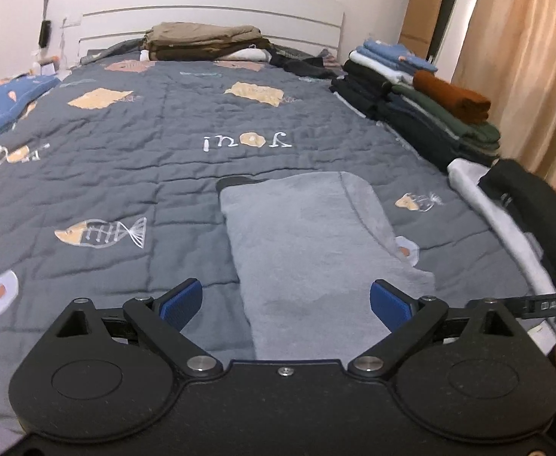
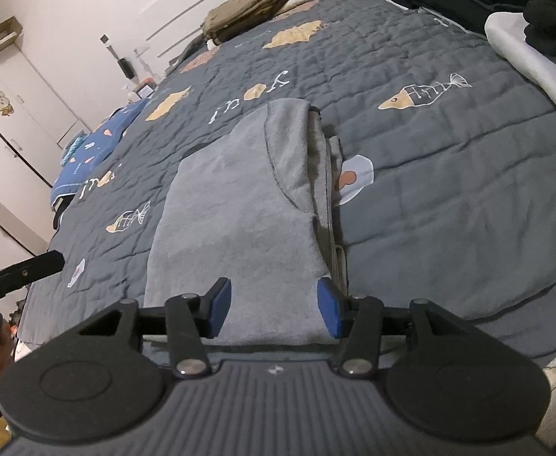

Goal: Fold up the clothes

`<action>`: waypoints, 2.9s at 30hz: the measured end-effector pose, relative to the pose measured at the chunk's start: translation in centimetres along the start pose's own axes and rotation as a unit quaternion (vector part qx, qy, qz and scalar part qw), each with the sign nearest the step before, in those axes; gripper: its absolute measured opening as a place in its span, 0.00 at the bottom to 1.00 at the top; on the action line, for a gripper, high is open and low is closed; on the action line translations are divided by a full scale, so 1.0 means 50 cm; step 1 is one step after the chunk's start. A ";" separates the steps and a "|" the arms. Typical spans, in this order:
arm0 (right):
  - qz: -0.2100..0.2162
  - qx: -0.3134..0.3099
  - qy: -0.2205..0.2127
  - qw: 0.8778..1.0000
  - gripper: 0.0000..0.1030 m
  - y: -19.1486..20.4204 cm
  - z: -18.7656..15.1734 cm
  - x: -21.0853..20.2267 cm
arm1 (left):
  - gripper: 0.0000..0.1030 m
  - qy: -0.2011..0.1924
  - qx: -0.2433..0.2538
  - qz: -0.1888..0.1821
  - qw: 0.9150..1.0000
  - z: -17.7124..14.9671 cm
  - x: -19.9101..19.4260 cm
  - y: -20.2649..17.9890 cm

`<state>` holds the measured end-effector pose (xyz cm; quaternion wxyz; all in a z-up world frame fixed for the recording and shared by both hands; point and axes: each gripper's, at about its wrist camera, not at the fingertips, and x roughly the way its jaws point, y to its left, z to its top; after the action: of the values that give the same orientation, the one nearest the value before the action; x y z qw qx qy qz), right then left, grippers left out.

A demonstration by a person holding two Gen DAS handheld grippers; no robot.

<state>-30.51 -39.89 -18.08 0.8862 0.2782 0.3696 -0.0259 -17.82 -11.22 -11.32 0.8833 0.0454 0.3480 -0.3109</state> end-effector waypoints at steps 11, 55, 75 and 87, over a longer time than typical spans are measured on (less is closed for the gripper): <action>-0.021 -0.031 0.027 0.999 0.48 0.058 0.030 -0.012 | 0.92 0.036 0.009 -0.005 0.999 0.021 0.001 -0.032; -0.004 -0.035 0.059 0.998 0.48 0.048 0.037 -0.018 | 0.94 0.052 -0.017 -0.030 0.998 -0.006 -0.025 -0.005; 0.116 0.078 0.117 0.983 0.49 -0.173 0.023 0.149 | 0.94 0.038 -0.070 -0.032 0.996 -0.019 -0.018 0.019; 0.204 0.117 0.113 0.965 0.87 -0.195 0.013 0.166 | 0.94 0.038 -0.080 -0.026 0.996 -0.028 -0.014 0.025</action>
<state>-26.54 -47.10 -27.87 0.7865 0.4506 0.3972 0.1438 -18.32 -9.45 -12.07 0.8618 -0.0223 0.4063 -0.3029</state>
